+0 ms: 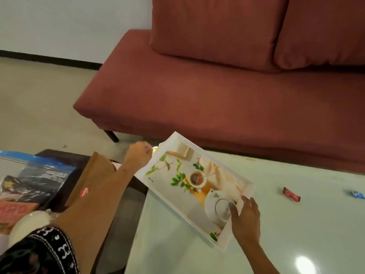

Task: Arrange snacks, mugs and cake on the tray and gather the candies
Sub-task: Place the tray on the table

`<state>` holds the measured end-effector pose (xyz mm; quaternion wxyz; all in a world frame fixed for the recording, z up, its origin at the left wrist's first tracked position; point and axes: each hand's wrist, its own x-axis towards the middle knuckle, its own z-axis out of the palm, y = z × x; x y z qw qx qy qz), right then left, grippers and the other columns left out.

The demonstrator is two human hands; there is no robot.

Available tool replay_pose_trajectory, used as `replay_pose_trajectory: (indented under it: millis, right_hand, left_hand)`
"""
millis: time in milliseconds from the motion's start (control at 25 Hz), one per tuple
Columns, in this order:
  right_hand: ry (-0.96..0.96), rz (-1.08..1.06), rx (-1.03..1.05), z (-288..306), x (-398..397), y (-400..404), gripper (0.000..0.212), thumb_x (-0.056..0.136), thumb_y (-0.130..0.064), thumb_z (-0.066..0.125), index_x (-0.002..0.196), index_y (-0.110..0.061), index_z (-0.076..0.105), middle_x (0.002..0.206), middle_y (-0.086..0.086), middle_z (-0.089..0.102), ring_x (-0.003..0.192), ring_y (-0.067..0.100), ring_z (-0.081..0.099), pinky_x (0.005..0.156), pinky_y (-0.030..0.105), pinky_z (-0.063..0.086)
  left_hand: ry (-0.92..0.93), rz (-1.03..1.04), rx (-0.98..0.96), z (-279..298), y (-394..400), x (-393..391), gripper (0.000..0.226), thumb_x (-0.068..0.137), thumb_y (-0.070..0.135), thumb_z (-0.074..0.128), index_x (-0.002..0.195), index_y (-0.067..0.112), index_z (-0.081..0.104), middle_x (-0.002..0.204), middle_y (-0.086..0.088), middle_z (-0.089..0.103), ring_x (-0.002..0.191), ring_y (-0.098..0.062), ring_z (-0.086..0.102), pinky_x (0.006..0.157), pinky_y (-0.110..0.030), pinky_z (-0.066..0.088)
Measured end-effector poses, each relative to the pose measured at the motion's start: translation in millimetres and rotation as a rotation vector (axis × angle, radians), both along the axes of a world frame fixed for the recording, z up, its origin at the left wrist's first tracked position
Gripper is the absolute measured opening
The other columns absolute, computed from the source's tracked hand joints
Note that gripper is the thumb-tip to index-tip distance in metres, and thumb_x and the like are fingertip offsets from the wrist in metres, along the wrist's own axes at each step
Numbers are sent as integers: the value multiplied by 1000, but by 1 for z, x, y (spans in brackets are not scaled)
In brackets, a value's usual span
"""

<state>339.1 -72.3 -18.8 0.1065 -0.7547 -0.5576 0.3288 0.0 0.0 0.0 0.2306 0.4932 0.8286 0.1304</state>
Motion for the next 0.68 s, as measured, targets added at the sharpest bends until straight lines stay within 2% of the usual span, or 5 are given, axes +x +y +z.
replay_pose_trajectory:
  millis: [160, 280, 400, 520, 680]
  right_hand:
    - [101, -225, 54, -37, 8, 0, 47, 93, -20, 53, 136, -6, 40, 140, 19, 40, 124, 37, 46, 99, 49, 42]
    - [165, -349, 103, -56, 20, -6, 41, 93, -16, 53, 132, -9, 45, 131, 18, 47, 111, 34, 54, 91, 43, 45]
    - [301, -508, -8, -64, 29, -5, 34, 92, -17, 56, 126, -13, 52, 121, 14, 57, 101, 29, 58, 88, 39, 48]
    - [455, -572, -86, -69, 37, -2, 35, 89, -12, 61, 124, -13, 56, 115, 15, 63, 102, 31, 60, 89, 46, 52]
    - [473, -580, -90, -62, 58, 13, 38, 87, -10, 63, 125, -12, 58, 113, 12, 65, 101, 30, 62, 89, 47, 53]
  left_hand:
    - [-61, 142, 13, -33, 32, -2, 38, 91, 14, 47, 127, 5, 52, 130, -18, 56, 118, -35, 53, 97, -42, 45]
    - [-51, 150, -75, -63, 46, -6, 48, 93, 14, 44, 139, 4, 36, 143, -19, 43, 128, -35, 44, 100, -40, 40]
    - [-94, 163, -129, -81, 57, -8, 43, 94, 10, 42, 136, -1, 40, 140, -23, 44, 128, -38, 42, 106, -43, 38]
    - [-170, 309, -48, -88, 55, -8, 36, 91, 6, 50, 126, 0, 53, 130, -22, 55, 120, -38, 51, 102, -43, 43]
    - [-409, 414, -35, -74, 34, -10, 30, 86, -2, 54, 115, -5, 59, 125, -25, 57, 108, -34, 57, 95, -41, 45]
